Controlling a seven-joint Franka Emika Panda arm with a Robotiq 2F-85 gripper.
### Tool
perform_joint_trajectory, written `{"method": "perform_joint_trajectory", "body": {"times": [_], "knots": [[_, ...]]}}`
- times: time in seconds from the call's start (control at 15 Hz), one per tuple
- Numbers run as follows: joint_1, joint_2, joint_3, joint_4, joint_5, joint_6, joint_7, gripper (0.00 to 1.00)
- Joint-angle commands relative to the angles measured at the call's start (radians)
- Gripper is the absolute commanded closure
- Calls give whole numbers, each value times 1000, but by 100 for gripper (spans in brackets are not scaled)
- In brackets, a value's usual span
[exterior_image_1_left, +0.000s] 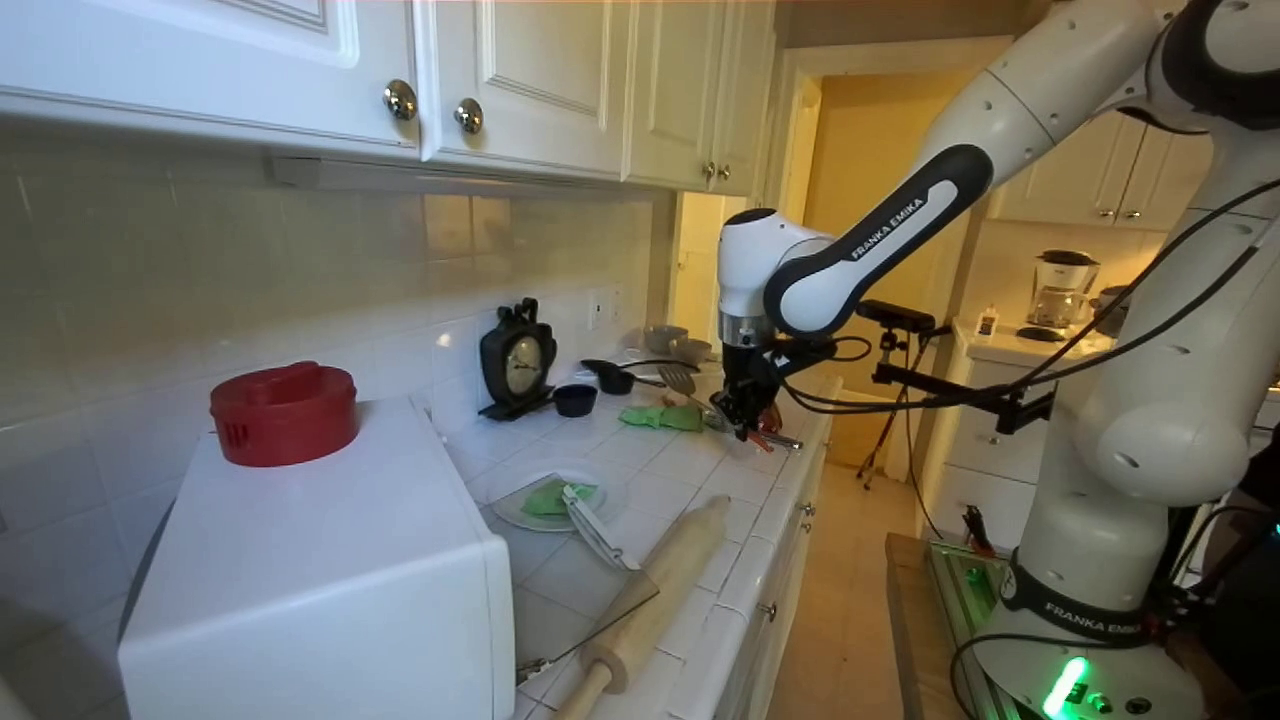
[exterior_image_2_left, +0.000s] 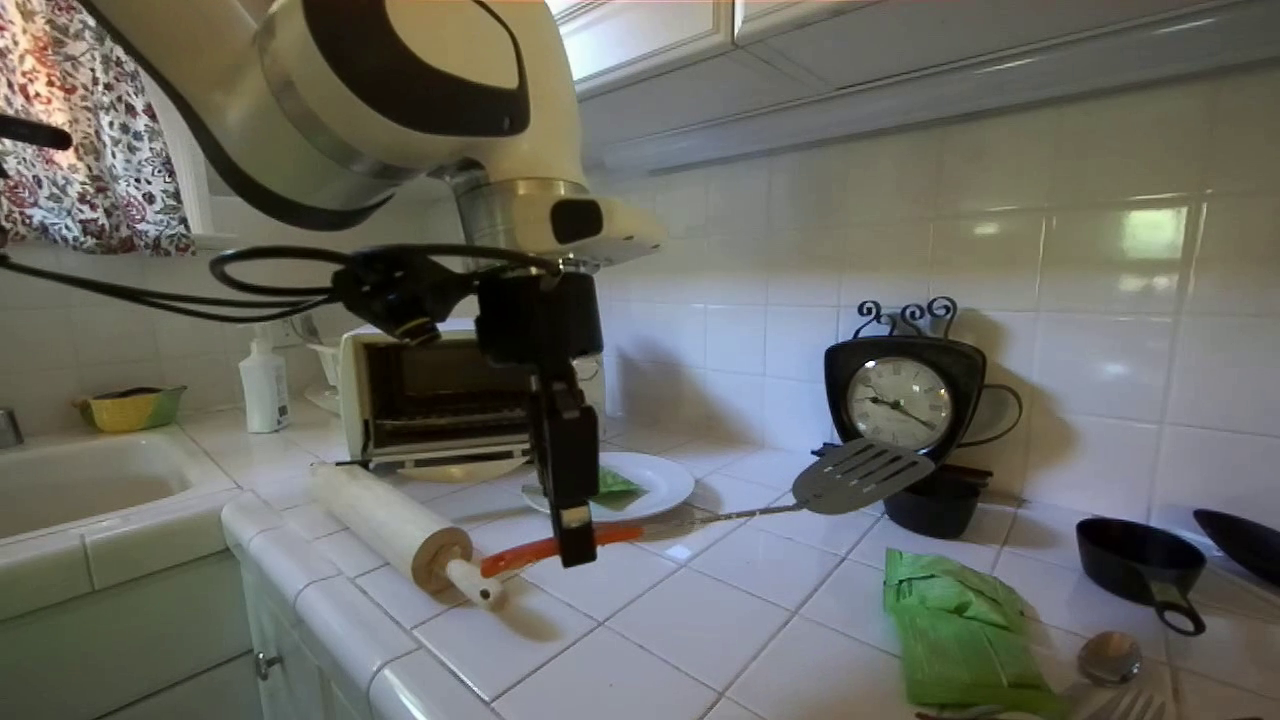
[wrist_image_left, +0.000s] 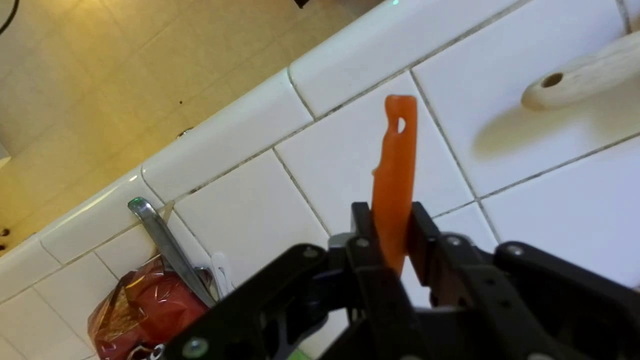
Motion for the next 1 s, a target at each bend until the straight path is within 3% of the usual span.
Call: {"method": "perform_joint_trajectory", "body": {"times": [0.0,0.93], "knots": [[-32,60,-23,42,15,83,-45,95],[10,296,-56,150,219,375,-103,95]]}}
